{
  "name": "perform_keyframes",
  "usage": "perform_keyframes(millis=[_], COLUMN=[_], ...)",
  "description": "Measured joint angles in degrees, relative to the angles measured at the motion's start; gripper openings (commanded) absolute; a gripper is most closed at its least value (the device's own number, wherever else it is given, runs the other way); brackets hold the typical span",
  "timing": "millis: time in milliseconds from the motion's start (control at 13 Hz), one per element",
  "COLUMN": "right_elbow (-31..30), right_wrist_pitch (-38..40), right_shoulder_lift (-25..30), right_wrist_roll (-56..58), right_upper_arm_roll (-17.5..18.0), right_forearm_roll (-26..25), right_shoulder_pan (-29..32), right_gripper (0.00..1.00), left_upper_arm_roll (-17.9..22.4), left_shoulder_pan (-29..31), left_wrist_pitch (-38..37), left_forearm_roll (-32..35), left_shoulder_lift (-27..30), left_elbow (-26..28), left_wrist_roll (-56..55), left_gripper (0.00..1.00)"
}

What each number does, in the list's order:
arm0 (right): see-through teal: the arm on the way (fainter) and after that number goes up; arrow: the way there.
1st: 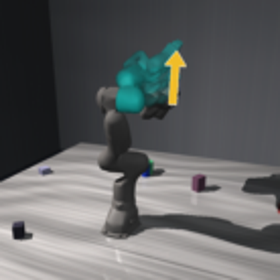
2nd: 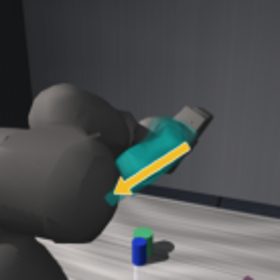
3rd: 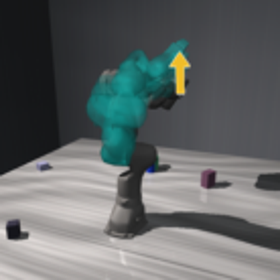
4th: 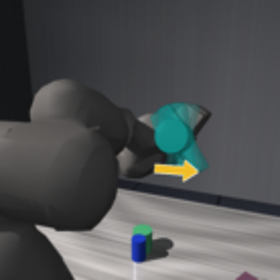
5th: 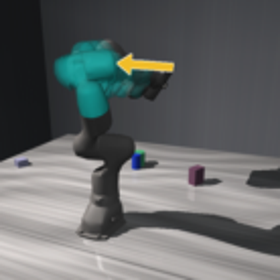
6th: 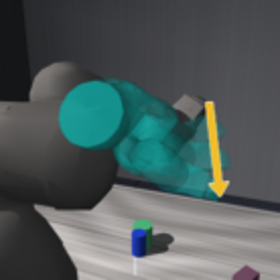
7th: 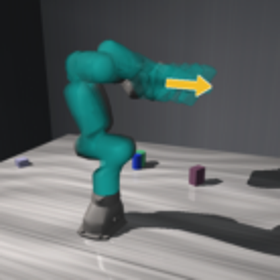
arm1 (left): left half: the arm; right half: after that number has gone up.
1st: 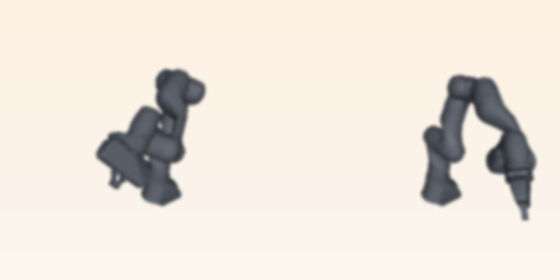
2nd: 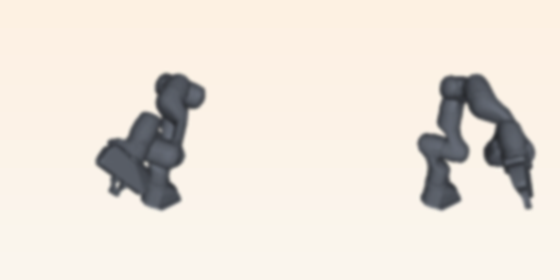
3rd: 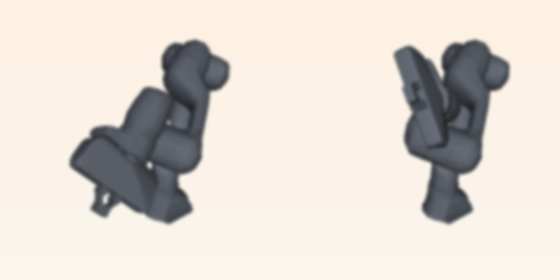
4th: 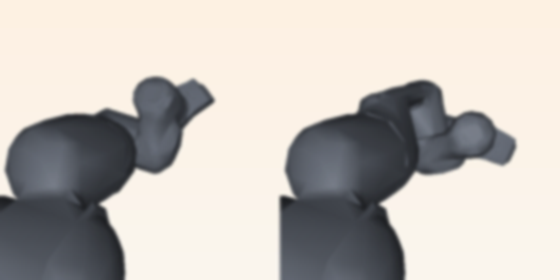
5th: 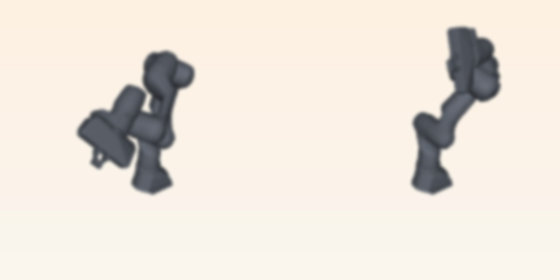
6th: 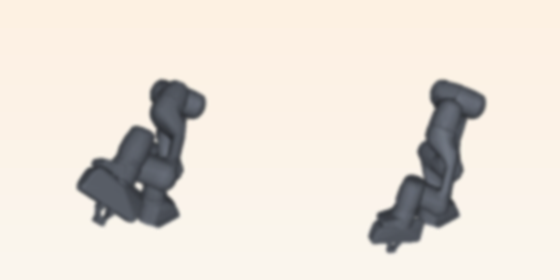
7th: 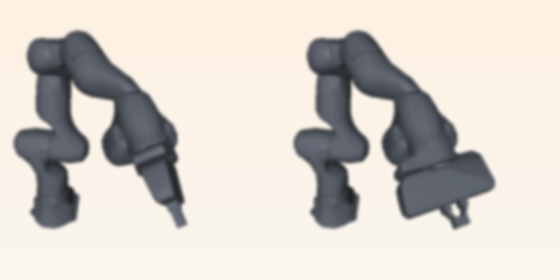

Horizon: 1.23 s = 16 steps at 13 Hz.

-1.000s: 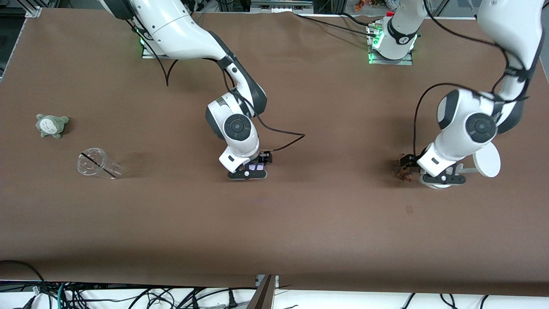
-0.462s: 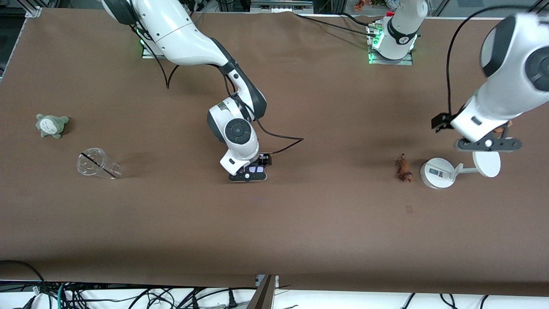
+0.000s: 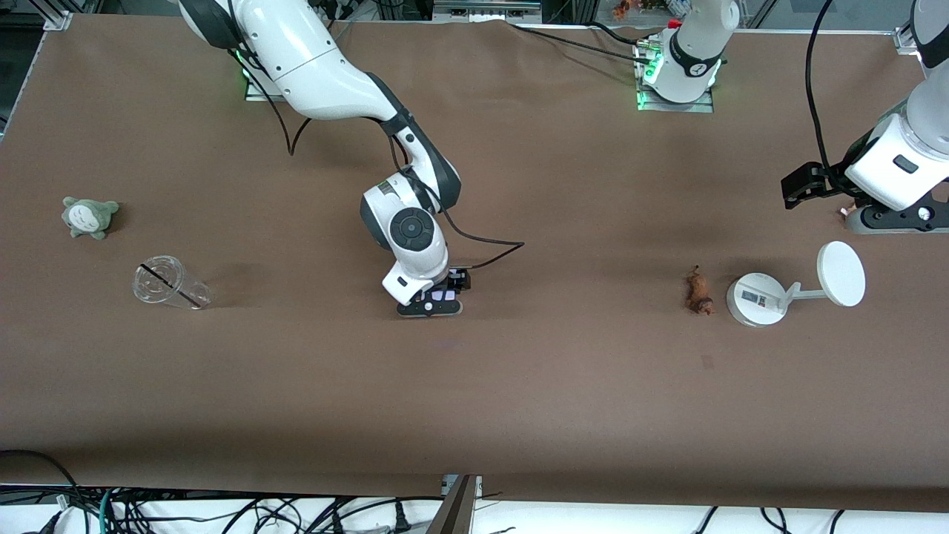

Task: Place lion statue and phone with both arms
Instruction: 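Carry the phone toward the glass cup while the left gripper withdraws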

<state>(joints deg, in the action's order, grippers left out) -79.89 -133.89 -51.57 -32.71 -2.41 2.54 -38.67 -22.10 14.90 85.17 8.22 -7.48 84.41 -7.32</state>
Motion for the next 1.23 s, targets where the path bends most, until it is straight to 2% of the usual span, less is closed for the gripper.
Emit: perform_keyframes(millis=[308,385,462,615,692,1000,1077,1231], right_elbow=[0.8,1.4,2.0,2.8,3.0,2.6,1.7,-2.2], right_wrist_pitch=[0.5,2.2,5.1,13.4,18.5,38.4,41.6,44.6], right_shoulder_lift=[0.3,0.7,1.9,6.3,9.3,21.9,25.0,30.6], right_wrist_roll=[0.0,0.0,0.0,1.1,3.5,13.5,16.3,22.8], right_upper_arm_roll=[-0.3,-0.6,-0.7,-1.0,-1.1,-2.4,-4.0,-9.4], right_forearm_roll=[0.0,0.2,0.5,0.7,1.0,4.9,5.0,5.1], right_shoulder_pan=[0.3,0.5,0.9,2.4,3.7,11.5,12.7,13.2], right_gripper=[0.07,0.04,0.03,0.0,0.0,0.0,0.0,0.0], left_upper_arm_roll=[0.6,2.0,5.5,14.6,17.4,19.1,19.1,19.1], left_shoulder_pan=[-0.1,-0.7,-3.1,-10.8,-13.4,-15.3,-15.3,-15.3], left_wrist_pitch=[-1.7,-2.0,-2.0,-1.6,-0.1,4.9,5.0,5.1], left_forearm_roll=[-0.8,-1.8,-3.4,-5.1,-5.1,-5.1,-5.1,-5.1], left_shoulder_lift=[-0.6,-0.5,-0.3,0.4,1.1,6.6,7.1,7.2], left_elbow=[0.0,-0.1,-0.1,0.1,1.1,9.6,10.2,10.4], left_wrist_roll=[0.0,0.1,1.0,3.9,4.4,5.3,5.4,5.5], left_gripper=[1.0,1.0,1.0,1.0,1.0,1.0,1.0,1.0])
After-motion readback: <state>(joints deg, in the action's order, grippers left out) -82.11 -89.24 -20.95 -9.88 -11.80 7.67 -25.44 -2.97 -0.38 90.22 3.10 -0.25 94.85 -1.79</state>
